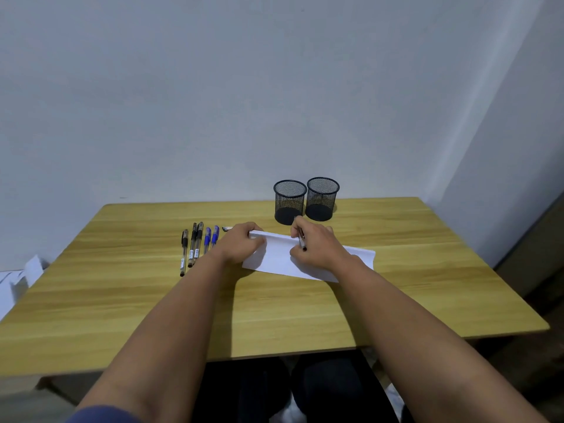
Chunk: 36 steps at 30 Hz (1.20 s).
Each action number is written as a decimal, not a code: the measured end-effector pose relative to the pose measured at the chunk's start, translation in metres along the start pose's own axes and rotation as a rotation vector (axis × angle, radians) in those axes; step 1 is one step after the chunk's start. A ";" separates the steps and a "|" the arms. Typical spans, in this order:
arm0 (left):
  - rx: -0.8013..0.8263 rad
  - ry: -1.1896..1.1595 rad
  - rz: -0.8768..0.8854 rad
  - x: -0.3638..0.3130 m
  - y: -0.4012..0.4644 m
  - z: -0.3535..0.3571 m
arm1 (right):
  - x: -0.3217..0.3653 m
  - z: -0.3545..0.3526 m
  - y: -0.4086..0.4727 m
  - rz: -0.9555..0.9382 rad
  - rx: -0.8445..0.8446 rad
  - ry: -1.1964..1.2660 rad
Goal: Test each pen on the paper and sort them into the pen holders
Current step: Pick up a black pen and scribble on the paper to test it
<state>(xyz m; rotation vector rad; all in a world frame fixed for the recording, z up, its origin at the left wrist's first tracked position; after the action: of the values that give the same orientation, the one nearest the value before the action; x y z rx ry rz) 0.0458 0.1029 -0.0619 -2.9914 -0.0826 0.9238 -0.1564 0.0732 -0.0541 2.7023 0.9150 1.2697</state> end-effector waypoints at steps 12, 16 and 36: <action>-0.070 -0.392 -0.057 0.000 0.003 -0.010 | -0.005 -0.004 0.007 0.056 0.019 0.070; -0.054 -0.447 -0.107 0.009 0.005 -0.011 | -0.011 -0.009 0.007 0.056 -0.034 0.109; -0.053 -0.434 -0.195 0.015 0.000 -0.007 | -0.019 -0.023 0.001 0.057 -0.096 0.171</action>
<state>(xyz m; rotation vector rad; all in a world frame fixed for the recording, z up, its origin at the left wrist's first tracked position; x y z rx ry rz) 0.0622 0.1033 -0.0646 -2.7044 -0.3980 1.5387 -0.1825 0.0575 -0.0517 2.5960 0.7722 1.5342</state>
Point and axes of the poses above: each hand's wrist, its own y-axis towards the middle knuckle, its own z-axis out of the palm, x = y × z, the point moved 6 cm from there along y, towards the middle knuckle, and after that the axes turned 15 degrees about y, right-handed, at the moved point
